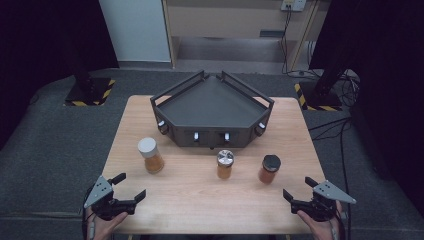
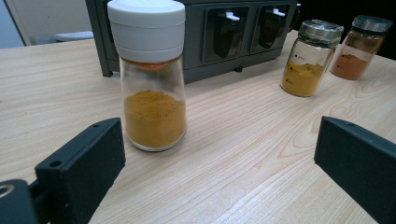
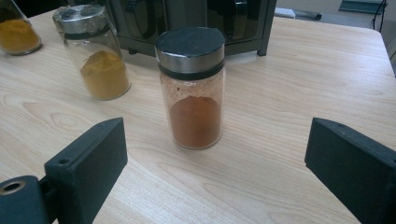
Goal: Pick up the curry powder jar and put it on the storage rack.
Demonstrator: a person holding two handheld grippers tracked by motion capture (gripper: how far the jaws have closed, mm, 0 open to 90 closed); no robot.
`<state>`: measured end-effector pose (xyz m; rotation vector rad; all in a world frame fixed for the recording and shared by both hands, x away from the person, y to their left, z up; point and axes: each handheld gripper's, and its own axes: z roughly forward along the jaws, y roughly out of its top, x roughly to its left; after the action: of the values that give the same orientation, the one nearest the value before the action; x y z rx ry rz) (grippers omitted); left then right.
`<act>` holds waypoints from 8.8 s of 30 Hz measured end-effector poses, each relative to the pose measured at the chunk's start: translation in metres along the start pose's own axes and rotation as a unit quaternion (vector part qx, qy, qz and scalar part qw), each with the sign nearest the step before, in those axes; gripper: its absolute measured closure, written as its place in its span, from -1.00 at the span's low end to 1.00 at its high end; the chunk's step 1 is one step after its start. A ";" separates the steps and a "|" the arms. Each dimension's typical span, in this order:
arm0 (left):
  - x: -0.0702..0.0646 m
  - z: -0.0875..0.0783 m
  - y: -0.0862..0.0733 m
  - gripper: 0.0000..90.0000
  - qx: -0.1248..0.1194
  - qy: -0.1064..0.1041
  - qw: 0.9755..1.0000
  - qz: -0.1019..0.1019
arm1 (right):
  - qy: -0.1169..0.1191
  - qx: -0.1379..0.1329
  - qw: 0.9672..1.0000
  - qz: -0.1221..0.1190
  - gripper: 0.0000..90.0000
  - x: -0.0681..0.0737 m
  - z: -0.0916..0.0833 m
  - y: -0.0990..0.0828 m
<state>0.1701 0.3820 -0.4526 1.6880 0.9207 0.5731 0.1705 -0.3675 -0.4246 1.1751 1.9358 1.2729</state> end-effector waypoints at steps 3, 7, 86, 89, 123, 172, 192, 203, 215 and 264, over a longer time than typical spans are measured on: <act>0.000 0.000 0.000 -0.98 0.000 0.000 1.000 0.000 | 0.001 0.000 1.000 0.000 -0.88 -0.001 0.000 0.000; 0.000 0.001 0.000 -0.98 0.001 0.000 1.000 0.000 | 0.002 0.001 1.000 -0.003 -0.88 -0.001 0.001 -0.001; 0.013 0.009 0.055 -0.93 0.038 -0.035 0.999 0.009 | 0.015 0.003 1.000 -0.010 -0.86 -0.002 0.003 0.000; 0.020 0.010 0.063 -0.92 0.037 -0.036 0.999 0.006 | 0.015 0.002 1.000 -0.010 -0.86 -0.002 0.003 0.000; 0.054 0.047 0.096 -0.89 0.047 -0.021 0.999 0.005 | 0.014 0.003 1.000 -0.006 -0.85 -0.002 0.003 0.000; 0.066 0.101 0.084 -0.28 0.058 -0.026 0.998 0.014 | 0.017 0.002 1.000 -0.004 -0.83 -0.004 0.004 -0.001; 0.069 0.096 0.098 -0.28 0.054 -0.052 0.997 0.015 | 0.016 0.002 1.000 -0.004 -0.83 -0.004 0.004 -0.001; 0.061 0.099 0.129 -0.28 0.060 -0.074 0.995 0.041 | 0.017 0.002 1.000 -0.003 -0.83 -0.005 0.004 -0.001; 0.053 0.108 0.162 -0.28 0.063 -0.103 0.991 0.050 | 0.017 0.001 1.000 -0.003 -0.83 -0.005 0.004 -0.001; 0.042 0.183 0.285 -0.28 0.060 -0.023 0.997 0.036 | 0.017 0.002 1.000 0.001 -0.83 -0.007 0.004 -0.002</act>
<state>0.4159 0.2758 -0.2414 1.8407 0.8782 0.5339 0.1758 -0.3720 -0.4280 1.1641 1.9633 1.2987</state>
